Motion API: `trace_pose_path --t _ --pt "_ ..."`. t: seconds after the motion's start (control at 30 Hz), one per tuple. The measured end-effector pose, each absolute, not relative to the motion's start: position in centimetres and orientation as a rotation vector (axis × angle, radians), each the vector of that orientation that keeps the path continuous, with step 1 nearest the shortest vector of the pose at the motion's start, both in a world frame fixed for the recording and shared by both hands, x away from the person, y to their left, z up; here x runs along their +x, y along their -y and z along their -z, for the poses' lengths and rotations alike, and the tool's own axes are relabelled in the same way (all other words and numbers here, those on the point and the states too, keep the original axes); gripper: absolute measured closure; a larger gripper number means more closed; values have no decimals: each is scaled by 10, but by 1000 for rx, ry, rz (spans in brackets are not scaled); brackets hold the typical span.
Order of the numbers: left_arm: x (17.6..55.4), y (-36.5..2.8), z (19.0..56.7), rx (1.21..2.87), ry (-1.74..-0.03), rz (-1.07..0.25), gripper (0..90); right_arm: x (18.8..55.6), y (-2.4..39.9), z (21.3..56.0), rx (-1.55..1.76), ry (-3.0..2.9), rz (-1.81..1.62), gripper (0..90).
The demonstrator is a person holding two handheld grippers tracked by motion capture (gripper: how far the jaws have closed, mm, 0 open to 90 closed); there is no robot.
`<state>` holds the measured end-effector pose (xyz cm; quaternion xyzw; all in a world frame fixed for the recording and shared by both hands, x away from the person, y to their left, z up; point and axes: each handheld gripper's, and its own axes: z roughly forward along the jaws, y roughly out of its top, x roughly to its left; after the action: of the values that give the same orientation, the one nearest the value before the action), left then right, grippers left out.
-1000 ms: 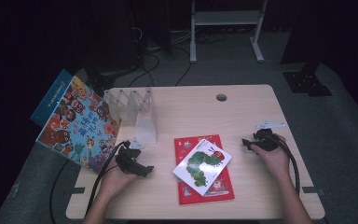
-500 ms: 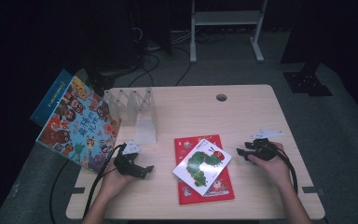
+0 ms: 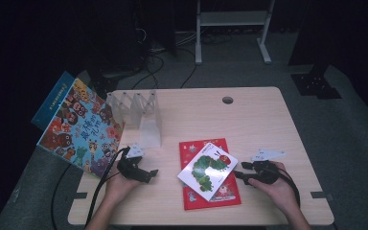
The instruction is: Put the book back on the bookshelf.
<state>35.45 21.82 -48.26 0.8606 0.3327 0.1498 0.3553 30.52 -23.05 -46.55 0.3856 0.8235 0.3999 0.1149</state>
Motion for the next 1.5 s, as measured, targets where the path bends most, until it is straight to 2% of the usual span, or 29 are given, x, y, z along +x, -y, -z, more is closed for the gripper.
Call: trace_pose_path --t 0.5,1.5 --pt "355 -219 483 2217 -881 -396 0 293 203 465 999 -2471 -1188 479" --pt "355 -219 483 2219 -873 -393 0 322 165 459 909 -2525 -1123 487"
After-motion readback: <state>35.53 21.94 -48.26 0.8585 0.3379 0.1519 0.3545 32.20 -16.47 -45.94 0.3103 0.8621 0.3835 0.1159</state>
